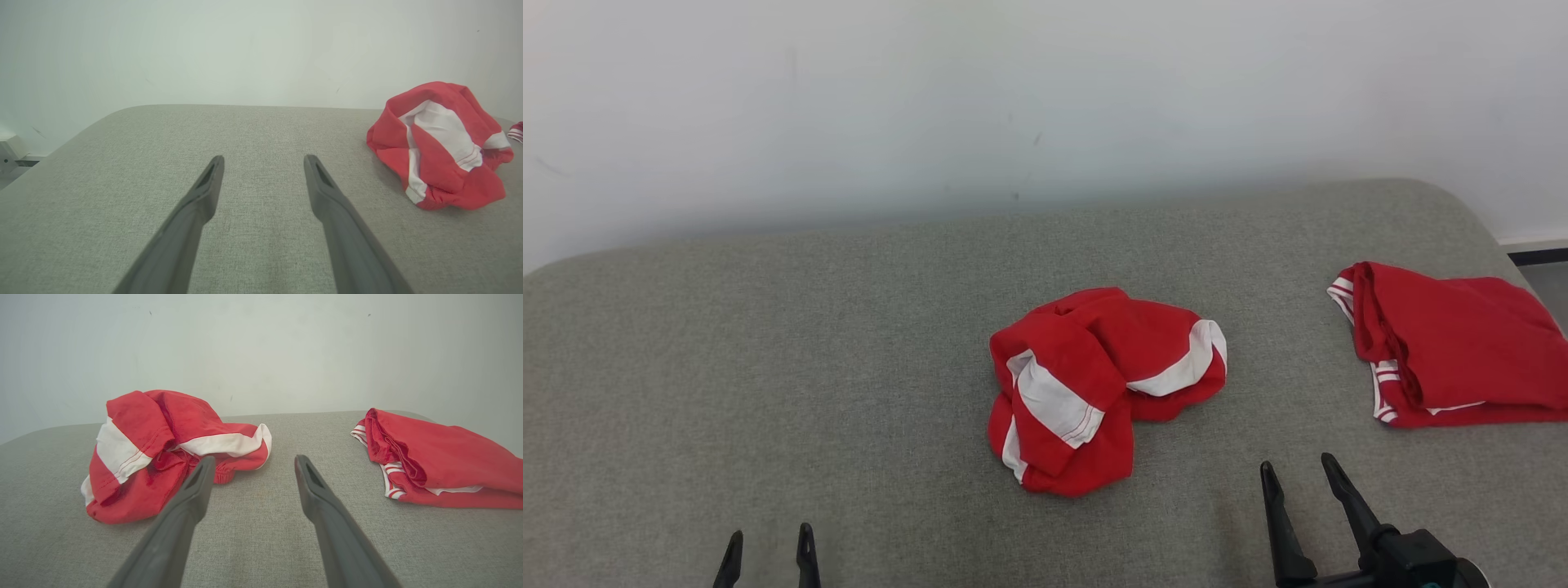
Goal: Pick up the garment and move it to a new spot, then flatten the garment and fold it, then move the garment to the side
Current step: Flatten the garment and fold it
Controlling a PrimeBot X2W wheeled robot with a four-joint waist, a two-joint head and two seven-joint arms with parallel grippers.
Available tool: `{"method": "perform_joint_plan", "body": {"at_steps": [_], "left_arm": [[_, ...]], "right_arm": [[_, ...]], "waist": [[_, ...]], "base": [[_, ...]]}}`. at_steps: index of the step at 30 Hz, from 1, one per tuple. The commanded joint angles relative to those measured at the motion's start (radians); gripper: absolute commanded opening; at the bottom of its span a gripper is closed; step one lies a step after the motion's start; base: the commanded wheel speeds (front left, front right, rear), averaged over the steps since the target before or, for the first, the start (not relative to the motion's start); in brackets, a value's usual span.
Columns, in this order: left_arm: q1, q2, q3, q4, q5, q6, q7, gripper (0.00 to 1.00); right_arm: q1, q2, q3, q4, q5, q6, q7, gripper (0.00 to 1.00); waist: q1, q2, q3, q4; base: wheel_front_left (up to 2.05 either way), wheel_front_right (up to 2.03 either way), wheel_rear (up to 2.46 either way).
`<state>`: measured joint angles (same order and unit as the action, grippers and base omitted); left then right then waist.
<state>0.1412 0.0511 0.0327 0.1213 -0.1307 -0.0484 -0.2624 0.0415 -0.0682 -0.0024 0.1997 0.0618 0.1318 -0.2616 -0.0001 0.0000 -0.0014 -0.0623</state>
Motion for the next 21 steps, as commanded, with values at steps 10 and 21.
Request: {"method": "perform_joint_plan", "body": {"at_steps": [10,21], "left_arm": [[-0.087,-0.001,-0.106,0.052,0.020,-0.056,-0.003,1.00],[-0.282,0.003,-0.218,0.265,0.008,-0.073,0.022,1.00]], "right_arm": [[-0.013,0.004,0.016,-0.005,0.007,-0.003,-0.004,1.00],[-0.036,0.006,0.031,-0.010,0.014,-0.003,-0.004,1.00]], "waist": [[0.0001,0.0000,0.017,-0.058],[0.0001,0.0000,0.063,-0.186]], "base": [[0.00,0.00,0.00],[0.00,0.00,0.00]]}}
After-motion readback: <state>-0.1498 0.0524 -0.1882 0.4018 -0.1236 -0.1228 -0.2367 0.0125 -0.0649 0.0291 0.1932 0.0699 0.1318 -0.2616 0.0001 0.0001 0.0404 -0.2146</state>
